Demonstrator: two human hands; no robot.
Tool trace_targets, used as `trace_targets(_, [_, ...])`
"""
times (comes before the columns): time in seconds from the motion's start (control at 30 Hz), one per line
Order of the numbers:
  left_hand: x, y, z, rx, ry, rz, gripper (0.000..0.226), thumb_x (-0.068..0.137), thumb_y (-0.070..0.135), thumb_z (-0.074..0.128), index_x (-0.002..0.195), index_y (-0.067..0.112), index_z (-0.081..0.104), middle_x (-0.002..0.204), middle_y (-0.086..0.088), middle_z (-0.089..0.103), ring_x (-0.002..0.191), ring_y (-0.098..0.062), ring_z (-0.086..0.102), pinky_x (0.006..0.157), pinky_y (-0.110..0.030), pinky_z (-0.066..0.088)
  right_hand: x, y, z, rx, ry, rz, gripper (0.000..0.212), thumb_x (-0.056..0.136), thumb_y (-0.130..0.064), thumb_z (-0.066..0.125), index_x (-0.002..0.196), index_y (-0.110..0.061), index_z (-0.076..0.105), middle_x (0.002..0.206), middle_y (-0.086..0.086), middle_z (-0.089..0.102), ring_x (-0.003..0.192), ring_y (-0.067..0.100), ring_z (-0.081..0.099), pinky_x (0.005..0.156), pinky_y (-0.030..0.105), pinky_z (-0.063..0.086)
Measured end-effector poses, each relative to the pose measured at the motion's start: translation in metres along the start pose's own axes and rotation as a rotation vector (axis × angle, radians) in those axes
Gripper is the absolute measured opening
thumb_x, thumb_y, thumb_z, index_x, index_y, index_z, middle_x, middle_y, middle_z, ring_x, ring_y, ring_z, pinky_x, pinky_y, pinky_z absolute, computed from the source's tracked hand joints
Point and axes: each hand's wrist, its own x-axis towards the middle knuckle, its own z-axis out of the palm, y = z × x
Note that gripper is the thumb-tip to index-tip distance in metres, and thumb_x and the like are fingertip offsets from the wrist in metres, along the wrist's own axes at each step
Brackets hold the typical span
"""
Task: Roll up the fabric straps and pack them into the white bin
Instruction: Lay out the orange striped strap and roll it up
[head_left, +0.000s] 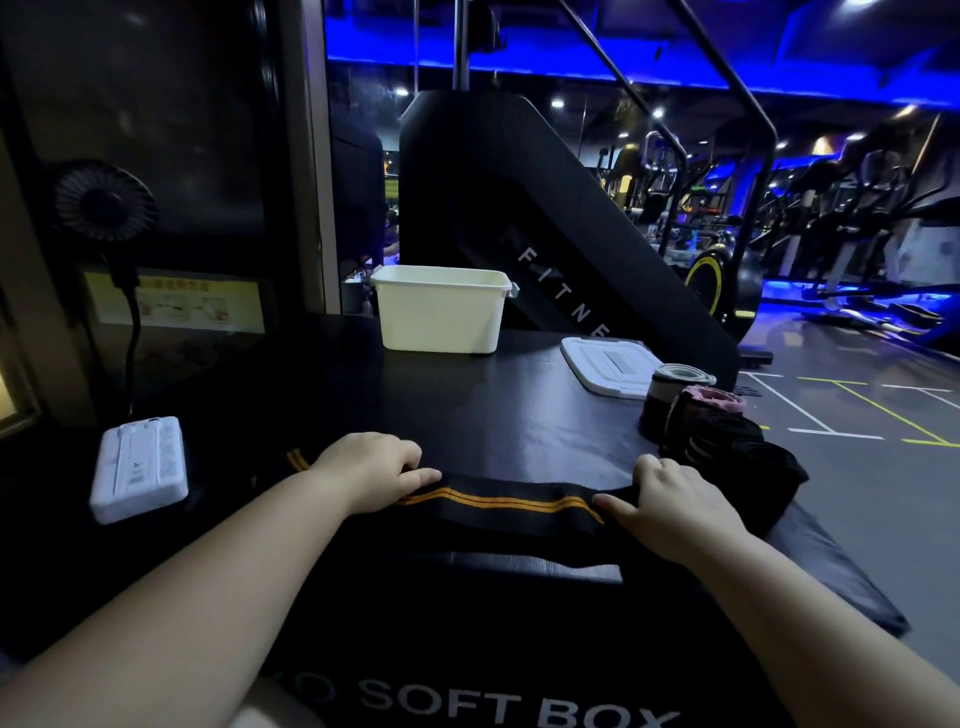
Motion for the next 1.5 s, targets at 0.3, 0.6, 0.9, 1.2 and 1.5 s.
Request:
trace_targets(0.3, [0.009,-0.027,-0.007,0.191,0.146,-0.1,0.037,0.092,0.064,0.044,0.079,0.031,0.055,0.09,0.011,0.054,0.099,-0.015,0.053,0.086,-0.035,0.034,0.01,-0.023,-0.01,0.168,0.043,-0.068,0.047,0.088,-0.069,0.044,0.104,-0.025,0.045,0.116,-0.002,0.064,0.108,0.026,0.058,0.085,0.037,0.037])
trace_targets(0.6, [0.017,0.055,-0.016,-0.254,0.266,0.043,0.017,0.093,0.039,0.054,0.106,0.034,0.065,0.111,0.012,0.065,0.115,-0.019,0.052,0.097,-0.035,0.039,0.01,0.017,-0.003,0.356,-0.046,-0.152,0.045,0.082,-0.062,0.061,0.116,-0.034,0.059,0.113,-0.012,0.056,0.109,0.01,0.053,0.094,0.028,0.042])
trace_targets(0.9, [0.028,0.15,0.011,-0.361,0.038,0.287,0.041,0.09,0.058,0.051,0.124,0.036,0.055,0.122,0.011,0.062,0.121,-0.018,0.05,0.1,-0.039,0.033,-0.002,0.025,0.027,0.583,0.23,-0.11,0.035,0.077,-0.041,0.077,0.106,-0.025,0.065,0.102,-0.007,0.055,0.098,0.007,0.052,0.084,0.018,0.034])
trace_targets(1.2, [0.033,0.16,0.011,-0.152,-0.085,0.323,0.081,0.077,0.082,0.045,0.145,0.039,0.034,0.14,0.013,0.049,0.133,-0.019,0.037,0.107,-0.044,0.025,-0.003,0.033,0.023,0.738,0.234,-0.065,0.031,0.078,-0.017,0.076,0.105,-0.027,0.065,0.105,-0.008,0.056,0.101,0.007,0.051,0.084,0.017,0.032])
trace_targets(1.5, [0.033,0.166,0.015,-0.1,0.009,0.307,0.072,0.076,0.081,0.044,0.134,0.038,0.044,0.13,0.012,0.053,0.124,-0.019,0.042,0.098,-0.044,0.028,-0.006,0.034,0.024,0.846,0.262,-0.009,0.032,0.075,-0.01,0.069,0.099,-0.032,0.067,0.094,-0.01,0.066,0.076,0.0,0.057,0.071,0.012,0.04])
